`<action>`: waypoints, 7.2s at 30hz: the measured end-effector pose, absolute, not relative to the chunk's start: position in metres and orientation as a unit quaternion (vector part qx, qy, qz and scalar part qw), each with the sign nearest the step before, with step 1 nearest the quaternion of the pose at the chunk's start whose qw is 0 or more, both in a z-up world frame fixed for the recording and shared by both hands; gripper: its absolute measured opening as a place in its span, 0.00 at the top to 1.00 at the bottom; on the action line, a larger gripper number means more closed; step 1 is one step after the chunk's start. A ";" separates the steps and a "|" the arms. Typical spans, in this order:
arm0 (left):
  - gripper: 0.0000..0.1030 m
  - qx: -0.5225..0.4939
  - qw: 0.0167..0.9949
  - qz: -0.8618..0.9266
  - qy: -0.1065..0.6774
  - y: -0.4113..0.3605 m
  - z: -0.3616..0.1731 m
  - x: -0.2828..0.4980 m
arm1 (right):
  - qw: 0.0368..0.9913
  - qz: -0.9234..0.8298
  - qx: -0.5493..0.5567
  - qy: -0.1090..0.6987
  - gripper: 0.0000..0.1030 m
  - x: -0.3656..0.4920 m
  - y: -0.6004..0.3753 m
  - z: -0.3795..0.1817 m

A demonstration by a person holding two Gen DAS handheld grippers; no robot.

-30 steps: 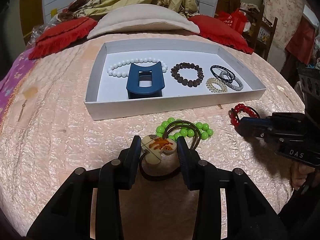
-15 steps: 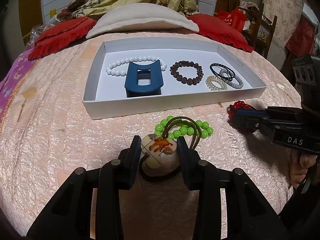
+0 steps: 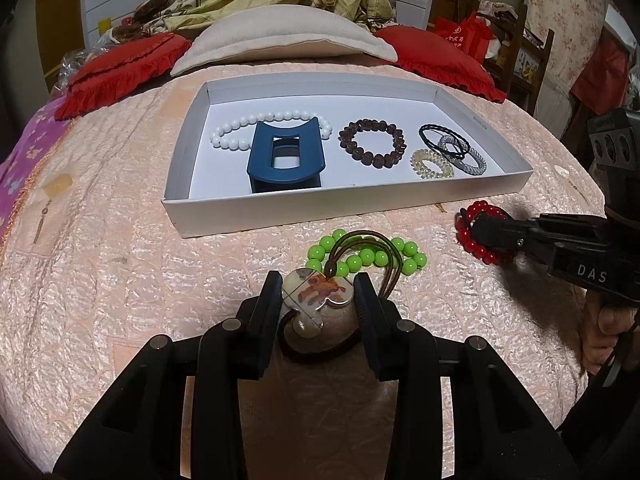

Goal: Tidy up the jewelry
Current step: 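Close the right tool on the red bead bracelet and black cord, then pull the black hair tie free of the red bracelet with the right tool, then carry the pendant with the left tool while the right tool carries the hair tie, then lower the pendant and black hair tie into the tray and open both tools, then withdraw both open tools from the tray toward the red and green beads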

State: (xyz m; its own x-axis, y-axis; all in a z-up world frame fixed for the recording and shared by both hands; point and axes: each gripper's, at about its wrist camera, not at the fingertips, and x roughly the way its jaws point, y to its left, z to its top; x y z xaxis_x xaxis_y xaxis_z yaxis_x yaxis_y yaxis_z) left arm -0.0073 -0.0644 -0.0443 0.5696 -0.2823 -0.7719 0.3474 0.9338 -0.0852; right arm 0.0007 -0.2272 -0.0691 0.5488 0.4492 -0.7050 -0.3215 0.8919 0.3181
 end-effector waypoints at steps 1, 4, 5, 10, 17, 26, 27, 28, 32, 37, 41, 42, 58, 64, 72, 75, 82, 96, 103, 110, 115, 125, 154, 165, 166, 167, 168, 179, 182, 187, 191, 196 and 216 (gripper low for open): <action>0.66 0.038 0.885 -0.178 0.428 -0.064 -0.044 -0.007 | 0.877 0.220 0.076 0.421 1.00 0.000 -0.226 -0.069; 0.66 0.038 0.885 -0.178 0.429 -0.064 -0.044 -0.007 | 0.884 0.214 0.093 0.405 1.00 -0.001 -0.234 -0.062; 0.66 0.037 0.885 -0.178 0.429 -0.065 -0.044 -0.007 | 0.888 0.213 0.105 0.394 1.00 -0.002 -0.239 -0.058; 0.66 0.038 0.885 -0.178 0.429 -0.064 -0.044 -0.007 | 0.902 0.203 0.119 0.363 1.00 -0.012 -0.253 -0.046; 0.66 0.039 0.885 -0.178 0.428 -0.064 -0.044 -0.007 | 0.888 0.206 0.067 0.405 1.00 -0.004 -0.229 -0.062; 0.66 0.039 0.885 -0.178 0.428 -0.064 -0.045 -0.007 | 0.881 0.205 0.043 0.423 0.99 -0.004 -0.224 -0.070; 0.66 0.039 0.885 -0.178 0.428 -0.064 -0.045 -0.008 | 0.881 0.205 0.037 0.424 0.99 -0.005 -0.223 -0.070; 0.66 0.039 0.885 -0.178 0.428 -0.064 -0.045 -0.007 | 0.882 0.204 0.029 0.424 0.99 -0.005 -0.221 -0.070; 0.66 0.039 0.885 -0.178 0.428 -0.064 -0.045 -0.007 | 0.883 0.201 0.008 0.423 0.98 -0.007 -0.217 -0.069; 0.66 0.039 0.885 -0.178 0.428 -0.064 -0.045 -0.007 | 0.883 0.201 -0.008 0.423 0.98 -0.007 -0.213 -0.069; 0.66 0.039 0.885 -0.178 0.428 -0.064 -0.044 -0.008 | 0.884 0.198 -0.020 0.422 0.98 -0.007 -0.210 -0.068; 0.66 0.039 0.885 -0.178 0.428 -0.064 -0.044 -0.007 | 0.884 0.198 -0.025 0.422 0.97 -0.006 -0.209 -0.068; 0.66 0.039 0.885 -0.179 0.429 -0.065 -0.044 -0.008 | 0.882 0.208 -0.063 0.419 0.67 -0.013 -0.197 -0.068; 0.66 0.039 0.885 -0.179 0.429 -0.065 -0.044 -0.008 | 0.881 0.212 -0.071 0.417 0.67 -0.011 -0.191 -0.069; 0.66 0.039 0.884 -0.179 0.430 -0.066 -0.045 -0.007 | 0.879 0.216 -0.093 0.414 0.80 0.003 -0.181 -0.068; 0.66 0.040 0.884 -0.178 0.429 -0.065 -0.045 -0.008 | 0.879 0.217 -0.099 0.413 0.90 0.005 -0.179 -0.068; 0.66 0.039 0.884 -0.179 0.430 -0.065 -0.045 -0.007 | 0.885 0.217 -0.072 0.405 0.97 -0.005 -0.189 -0.063; 0.66 0.027 0.886 -0.188 0.423 -0.062 -0.042 -0.009 | 0.916 0.224 0.173 0.283 0.97 -0.040 -0.283 -0.004; 0.66 -0.005 0.897 -0.220 0.383 -0.056 -0.019 -0.018 | 0.915 0.224 0.151 0.300 0.97 -0.040 -0.270 -0.012; 0.66 -0.008 0.899 -0.218 0.379 -0.054 -0.015 -0.018 | 0.915 0.222 0.139 0.307 0.97 -0.039 -0.269 -0.019; 0.66 -0.007 0.899 -0.213 0.381 -0.054 -0.017 -0.017 | 0.914 0.220 0.136 0.314 0.97 -0.036 -0.267 -0.024; 0.66 -0.005 0.900 -0.213 0.381 -0.054 -0.016 -0.017 | 0.913 0.214 0.132 0.321 0.97 -0.033 -0.265 -0.029; 0.66 -0.016 0.902 -0.223 0.368 -0.052 -0.008 -0.019 | 0.918 0.217 0.124 0.308 0.97 -0.034 -0.262 -0.020; 0.66 -0.044 0.909 -0.238 0.338 -0.062 0.028 0.015 | 0.921 0.221 0.147 0.284 0.97 0.009 -0.272 0.012; 0.66 -0.040 0.910 -0.238 0.337 -0.067 0.029 0.021 | 0.921 0.220 0.149 0.286 0.97 0.014 -0.273 0.012; 0.66 -0.037 0.910 -0.238 0.337 -0.070 0.030 0.027 | 0.920 0.218 0.154 0.288 0.97 0.022 -0.274 0.011; 0.66 -0.032 0.909 -0.239 0.339 -0.076 0.030 0.035 | 0.918 0.219 0.159 0.291 0.97 0.028 -0.276 0.010; 0.66 0.003 0.899 -0.221 0.377 -0.115 -0.010 0.087 | 0.887 0.224 0.239 0.325 0.97 0.108 -0.283 -0.019; 0.66 0.008 0.896 -0.218 0.388 -0.116 -0.019 0.090 | 0.881 0.183 0.259 0.352 0.97 0.125 -0.289 -0.038; 0.65 0.021 0.898 -0.218 0.381 -0.118 -0.022 0.089 | 0.881 0.114 0.266 0.375 0.97 0.132 -0.307 -0.057; 0.63 0.021 0.900 -0.218 0.377 -0.115 -0.021 0.086 | 0.880 0.101 0.281 0.370 0.67 0.131 -0.318 -0.056; 0.58 0.010 0.900 -0.221 0.375 -0.106 -0.017 0.083 | 0.897 0.090 0.259 0.348 0.60 0.117 -0.314 -0.044; 0.39 -0.006 0.900 -0.205 0.384 -0.039 -0.011 0.005 | 0.921 0.116 0.109 0.355 0.58 -0.025 -0.269 -0.035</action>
